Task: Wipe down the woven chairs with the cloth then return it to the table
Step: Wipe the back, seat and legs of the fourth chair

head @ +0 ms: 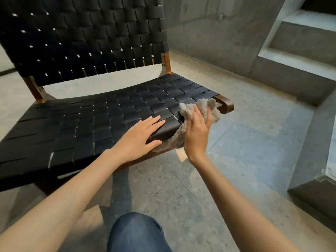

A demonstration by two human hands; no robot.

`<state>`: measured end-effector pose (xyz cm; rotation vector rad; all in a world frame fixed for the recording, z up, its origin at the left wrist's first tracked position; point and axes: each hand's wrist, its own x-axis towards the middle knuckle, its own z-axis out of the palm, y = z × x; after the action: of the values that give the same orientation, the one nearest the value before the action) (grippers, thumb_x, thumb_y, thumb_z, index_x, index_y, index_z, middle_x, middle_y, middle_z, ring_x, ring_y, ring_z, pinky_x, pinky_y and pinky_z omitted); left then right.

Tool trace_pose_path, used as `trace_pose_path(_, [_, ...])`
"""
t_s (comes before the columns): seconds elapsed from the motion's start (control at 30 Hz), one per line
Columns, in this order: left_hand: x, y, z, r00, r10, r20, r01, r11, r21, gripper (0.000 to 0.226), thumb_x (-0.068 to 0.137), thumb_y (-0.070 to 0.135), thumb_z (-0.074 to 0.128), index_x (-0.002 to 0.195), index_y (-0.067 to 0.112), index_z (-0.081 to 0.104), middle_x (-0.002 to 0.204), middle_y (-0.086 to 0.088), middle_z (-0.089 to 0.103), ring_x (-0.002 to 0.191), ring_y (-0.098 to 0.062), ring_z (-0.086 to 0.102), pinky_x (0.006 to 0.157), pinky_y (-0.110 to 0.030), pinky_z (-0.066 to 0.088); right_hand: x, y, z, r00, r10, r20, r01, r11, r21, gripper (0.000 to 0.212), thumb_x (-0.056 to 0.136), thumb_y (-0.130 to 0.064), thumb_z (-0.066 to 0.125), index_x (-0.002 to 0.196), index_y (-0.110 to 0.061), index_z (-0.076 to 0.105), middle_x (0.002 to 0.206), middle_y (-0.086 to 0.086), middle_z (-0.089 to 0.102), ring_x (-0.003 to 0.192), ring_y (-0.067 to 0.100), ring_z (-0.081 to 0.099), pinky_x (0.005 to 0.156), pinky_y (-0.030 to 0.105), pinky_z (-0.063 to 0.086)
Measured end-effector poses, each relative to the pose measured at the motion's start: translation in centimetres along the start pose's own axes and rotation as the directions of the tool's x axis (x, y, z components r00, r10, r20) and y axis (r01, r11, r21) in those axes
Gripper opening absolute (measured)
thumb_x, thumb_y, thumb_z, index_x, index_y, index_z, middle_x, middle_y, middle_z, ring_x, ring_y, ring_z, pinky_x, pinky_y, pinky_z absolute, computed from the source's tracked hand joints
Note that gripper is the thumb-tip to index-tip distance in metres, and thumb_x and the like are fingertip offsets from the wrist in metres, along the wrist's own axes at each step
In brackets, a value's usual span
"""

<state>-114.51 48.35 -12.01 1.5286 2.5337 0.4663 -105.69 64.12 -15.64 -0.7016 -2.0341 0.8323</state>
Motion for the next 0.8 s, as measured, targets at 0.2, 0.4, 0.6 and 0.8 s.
trace_pose_path(0.2, [-7.3,-3.5,-3.1,0.985,-0.173,0.025,0.171,0.984,0.058,0.067,0.095,0.039,0.049,0.151,0.03,0.013,0.157,0.013,0.009,0.144,-0.005,0.009,0.117,-0.028,0.008,-5.6,-4.5,3.4,0.925,-0.28,0.257,0.286,0.958,0.016,0.032,0.101,-0.024,0.043,0.129,-0.016,0.059,0.136,-0.002,0.056,0.142,0.021,0.028,0.114,0.058,0.017])
trace_pose_path(0.4, [-14.6,-5.1,-5.4,0.912,-0.41,-0.019,0.411,0.911,0.03,0.065,0.093,0.034,0.055,0.149,0.027,0.022,0.156,0.011,0.018,0.143,-0.006,0.012,0.114,-0.028,0.014,-9.6,-9.8,6.2,0.876,-0.268,0.401,0.209,0.96,0.186,0.03,0.101,-0.027,0.043,0.125,-0.025,0.06,0.13,-0.012,0.057,0.14,0.018,0.024,0.113,0.059,-0.008])
trace_pose_path(0.6, [-19.9,-5.1,-5.8,0.749,-0.606,-0.268,0.614,0.787,-0.063,0.039,0.079,0.029,0.073,0.115,0.021,0.059,0.102,0.011,0.052,0.09,-0.008,0.048,0.074,-0.021,0.038,-12.9,-16.4,7.8,0.682,-0.323,0.656,-0.017,0.89,0.456,0.028,0.104,-0.024,0.037,0.111,-0.016,0.063,0.1,-0.025,0.051,0.126,0.004,0.031,0.113,0.049,-0.016])
trace_pose_path(0.8, [-22.0,-5.1,-5.0,0.687,-0.726,-0.02,0.658,0.634,-0.405,0.063,0.062,0.057,0.075,0.116,0.031,0.055,0.109,0.013,0.061,0.097,-0.007,0.06,0.081,-0.03,0.052,-11.1,-21.5,8.6,0.498,-0.188,0.847,-0.549,0.687,0.476,0.037,0.1,-0.027,0.047,0.109,0.006,0.06,0.097,0.026,0.061,0.088,0.02,0.055,0.085,0.043,0.046])
